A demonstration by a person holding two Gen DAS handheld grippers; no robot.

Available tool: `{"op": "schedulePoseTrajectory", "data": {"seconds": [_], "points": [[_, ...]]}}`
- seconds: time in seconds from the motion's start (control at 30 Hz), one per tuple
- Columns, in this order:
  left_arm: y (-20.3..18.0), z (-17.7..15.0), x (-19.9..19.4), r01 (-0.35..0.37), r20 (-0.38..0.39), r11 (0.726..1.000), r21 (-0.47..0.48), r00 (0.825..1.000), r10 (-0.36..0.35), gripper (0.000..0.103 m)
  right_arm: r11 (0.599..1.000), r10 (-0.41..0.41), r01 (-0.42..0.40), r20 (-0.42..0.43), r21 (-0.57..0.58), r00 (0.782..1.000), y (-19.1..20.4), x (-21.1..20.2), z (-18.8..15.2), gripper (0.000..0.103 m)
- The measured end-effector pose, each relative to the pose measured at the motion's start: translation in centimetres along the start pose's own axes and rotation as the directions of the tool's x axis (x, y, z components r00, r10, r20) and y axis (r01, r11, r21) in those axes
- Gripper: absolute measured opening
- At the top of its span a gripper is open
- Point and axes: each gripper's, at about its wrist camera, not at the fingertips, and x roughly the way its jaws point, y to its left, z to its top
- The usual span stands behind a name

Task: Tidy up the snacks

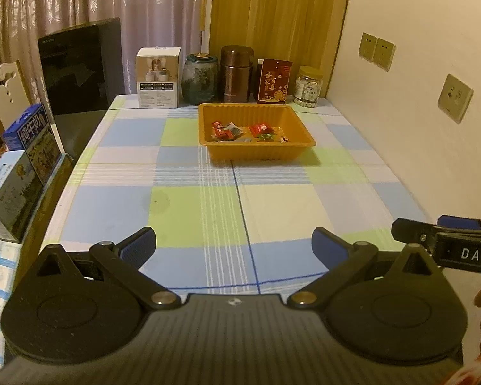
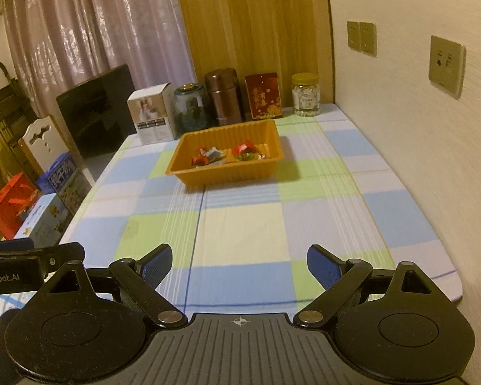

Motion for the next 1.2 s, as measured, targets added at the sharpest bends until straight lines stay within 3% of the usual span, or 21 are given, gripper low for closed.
{"op": "schedulePoseTrajectory", "data": {"seconds": [0.7, 1.2], "points": [[-0.1, -2.3, -3.6, -0.007, 0.033, 1.0, -0.006, 0.999, 0.008, 0.103, 0.997, -0.049, 0.053, 0.052, -0.064, 0.997, 2.0, -5.4, -2.1, 0.091], [0.0, -2.3, -3.9, -0.003, 0.034, 1.0, -0.006, 0.999, 0.003, 0.103, 0.996, -0.056, 0.058, 0.043, -0.063, 0.998, 2.3, -4.6, -2.6, 0.091]]}}
